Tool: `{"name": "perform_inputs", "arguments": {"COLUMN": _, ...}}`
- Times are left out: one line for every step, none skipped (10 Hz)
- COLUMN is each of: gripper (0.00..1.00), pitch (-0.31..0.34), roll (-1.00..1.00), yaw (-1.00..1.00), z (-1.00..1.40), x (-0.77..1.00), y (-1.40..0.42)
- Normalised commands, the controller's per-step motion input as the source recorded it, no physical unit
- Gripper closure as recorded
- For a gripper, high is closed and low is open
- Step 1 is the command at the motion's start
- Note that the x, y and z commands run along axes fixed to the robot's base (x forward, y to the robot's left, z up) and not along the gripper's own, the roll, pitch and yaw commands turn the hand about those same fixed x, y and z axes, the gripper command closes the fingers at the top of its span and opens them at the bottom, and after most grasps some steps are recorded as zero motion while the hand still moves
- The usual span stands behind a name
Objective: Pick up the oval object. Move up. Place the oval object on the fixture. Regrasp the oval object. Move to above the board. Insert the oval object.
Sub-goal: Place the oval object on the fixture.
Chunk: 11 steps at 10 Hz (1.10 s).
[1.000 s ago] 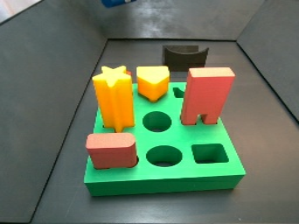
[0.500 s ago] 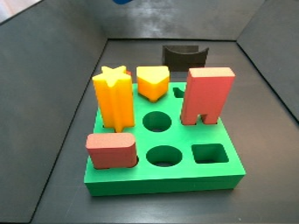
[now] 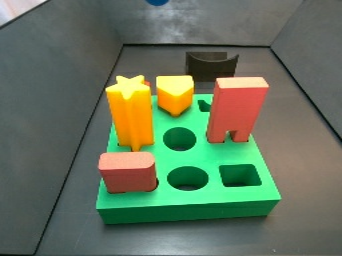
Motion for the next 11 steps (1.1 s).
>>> {"name": "perform_inputs", "arguments": {"gripper": 1.0, "pitch": 0.245, "roll": -0.1, "yaw": 0.64, "z": 0.07, "x": 1.0, "y": -0.29}}
{"name": "perform_inputs", "arguments": {"gripper": 1.0, "pitch": 0.211, "roll": -0.1, "yaw": 0.4, "z": 0.06, "x": 1.0, "y": -0.24}}
{"name": "perform_inputs", "arguments": {"gripper": 1.0, "pitch": 0.185, "roll": -0.1, "yaw": 0.25, "z": 0.05, "x": 1.0, "y": -0.21}}
{"name": "perform_inputs", "arguments": {"gripper": 1.0, "pitch": 0.169, "roll": -0.08, "yaw": 0.16, "z": 0.04, "x": 1.0, "y": -0.18}}
{"name": "perform_inputs", "arguments": {"gripper": 1.0, "pitch": 0.156, "roll": -0.07, "yaw": 0.11, "z": 0.04, "x": 1.0, "y": -0.15}}
{"name": "perform_inputs", "arguments": {"gripper": 1.0, "pitch": -0.038, "roll": -1.0, "yaw": -0.1, "z": -0.3, "x": 1.0, "y": 0.16}}
{"name": "perform_inputs", "arguments": {"gripper": 1.0, "pitch": -0.04, "roll": -1.0, "yaw": -0.11, "z": -0.31, "x": 1.0, "y": 0.2}}
{"name": "perform_inputs", "arguments": {"gripper": 1.0, "pitch": -0.047, "roll": -1.0, "yaw": -0.12, "z": -0.25, "x": 1.0, "y": 0.17}}
{"name": "perform_inputs", "arguments": {"gripper": 1.0, "pitch": -0.044, "roll": -1.0, "yaw": -0.12, "z": -0.19, "x": 1.0, "y": 0.13}}
{"name": "perform_inputs", "arguments": {"gripper": 1.0, "pitch": -0.029, "roll": -1.0, "yaw": -0.12, "z": -0.15, "x": 1.0, "y": 0.11}}
{"name": "perform_inputs", "arguments": {"gripper": 1.0, "pitch": -0.009, "roll": -1.0, "yaw": -0.12, "z": -0.1, "x": 0.96, "y": 0.1}}
